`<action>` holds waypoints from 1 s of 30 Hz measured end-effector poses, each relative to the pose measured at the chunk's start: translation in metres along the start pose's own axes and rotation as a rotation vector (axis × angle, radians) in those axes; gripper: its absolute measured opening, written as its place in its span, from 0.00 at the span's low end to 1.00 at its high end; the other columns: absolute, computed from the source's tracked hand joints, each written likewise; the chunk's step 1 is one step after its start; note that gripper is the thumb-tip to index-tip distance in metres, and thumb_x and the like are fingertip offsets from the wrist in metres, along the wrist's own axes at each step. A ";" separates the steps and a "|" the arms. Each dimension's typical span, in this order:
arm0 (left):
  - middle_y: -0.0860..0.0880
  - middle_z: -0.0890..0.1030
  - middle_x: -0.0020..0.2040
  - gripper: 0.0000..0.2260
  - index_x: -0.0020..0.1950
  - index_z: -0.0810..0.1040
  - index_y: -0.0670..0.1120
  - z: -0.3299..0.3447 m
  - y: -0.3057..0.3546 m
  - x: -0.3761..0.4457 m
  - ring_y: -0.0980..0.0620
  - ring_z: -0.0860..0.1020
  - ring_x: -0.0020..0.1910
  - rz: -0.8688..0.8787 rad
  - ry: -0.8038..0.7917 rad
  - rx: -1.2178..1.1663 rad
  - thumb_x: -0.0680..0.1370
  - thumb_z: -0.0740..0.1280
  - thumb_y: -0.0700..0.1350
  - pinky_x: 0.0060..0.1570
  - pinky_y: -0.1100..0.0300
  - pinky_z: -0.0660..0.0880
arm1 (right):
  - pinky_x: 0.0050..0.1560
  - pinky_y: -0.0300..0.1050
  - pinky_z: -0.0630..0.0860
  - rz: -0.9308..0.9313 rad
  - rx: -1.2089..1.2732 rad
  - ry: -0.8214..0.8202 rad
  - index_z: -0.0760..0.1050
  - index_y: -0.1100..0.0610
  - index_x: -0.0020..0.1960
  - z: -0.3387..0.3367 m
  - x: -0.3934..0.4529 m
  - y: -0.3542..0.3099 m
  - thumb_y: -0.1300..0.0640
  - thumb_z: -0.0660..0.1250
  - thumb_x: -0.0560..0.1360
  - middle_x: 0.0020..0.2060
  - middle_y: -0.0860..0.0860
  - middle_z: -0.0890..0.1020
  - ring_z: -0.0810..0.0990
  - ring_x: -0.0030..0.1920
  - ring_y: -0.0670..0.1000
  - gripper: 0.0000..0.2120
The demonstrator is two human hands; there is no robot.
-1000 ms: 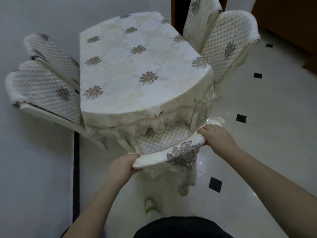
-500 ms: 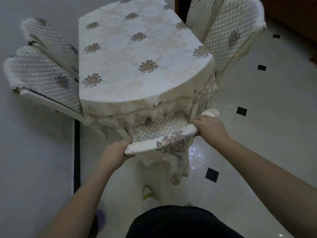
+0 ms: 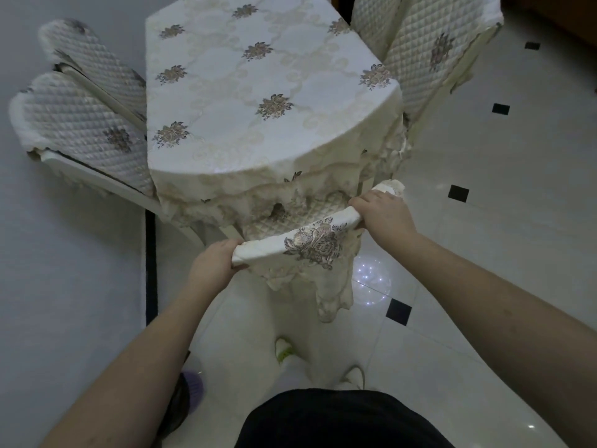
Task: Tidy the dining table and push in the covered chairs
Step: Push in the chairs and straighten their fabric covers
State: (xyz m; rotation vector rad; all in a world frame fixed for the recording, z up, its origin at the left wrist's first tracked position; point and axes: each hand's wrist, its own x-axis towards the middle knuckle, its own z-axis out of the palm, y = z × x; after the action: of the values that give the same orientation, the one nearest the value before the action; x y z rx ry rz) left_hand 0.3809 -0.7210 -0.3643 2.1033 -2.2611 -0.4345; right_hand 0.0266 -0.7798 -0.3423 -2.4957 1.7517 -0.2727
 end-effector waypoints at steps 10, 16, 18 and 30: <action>0.49 0.80 0.49 0.15 0.56 0.75 0.52 -0.003 -0.009 0.001 0.46 0.76 0.48 -0.051 -0.058 0.028 0.72 0.72 0.51 0.42 0.51 0.75 | 0.51 0.55 0.71 0.006 -0.015 -0.034 0.77 0.59 0.56 0.000 -0.002 -0.010 0.55 0.72 0.69 0.49 0.59 0.80 0.77 0.52 0.61 0.16; 0.50 0.79 0.53 0.18 0.60 0.74 0.52 -0.001 -0.006 -0.003 0.46 0.76 0.54 -0.054 0.012 0.092 0.72 0.72 0.54 0.53 0.50 0.69 | 0.54 0.55 0.68 0.024 0.006 -0.021 0.76 0.60 0.56 0.002 -0.006 -0.013 0.57 0.73 0.68 0.51 0.60 0.79 0.76 0.55 0.62 0.18; 0.49 0.79 0.55 0.20 0.61 0.73 0.51 -0.002 -0.003 -0.005 0.45 0.75 0.56 -0.059 0.052 0.133 0.72 0.72 0.54 0.57 0.48 0.67 | 0.55 0.56 0.68 0.027 0.013 -0.017 0.76 0.60 0.57 0.000 -0.008 -0.015 0.58 0.72 0.69 0.52 0.60 0.79 0.75 0.56 0.62 0.18; 0.48 0.80 0.53 0.16 0.60 0.75 0.49 -0.005 0.006 -0.021 0.42 0.78 0.49 0.117 0.221 0.149 0.73 0.70 0.43 0.37 0.54 0.71 | 0.45 0.53 0.68 0.027 -0.081 -0.133 0.74 0.62 0.57 -0.017 -0.009 -0.033 0.59 0.68 0.72 0.50 0.61 0.77 0.74 0.54 0.61 0.15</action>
State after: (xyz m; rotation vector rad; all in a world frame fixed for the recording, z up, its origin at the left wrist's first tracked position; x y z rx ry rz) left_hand 0.3781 -0.7006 -0.3544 1.9533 -2.3331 -0.0279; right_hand 0.0511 -0.7591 -0.3211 -2.4783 1.7758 -0.0330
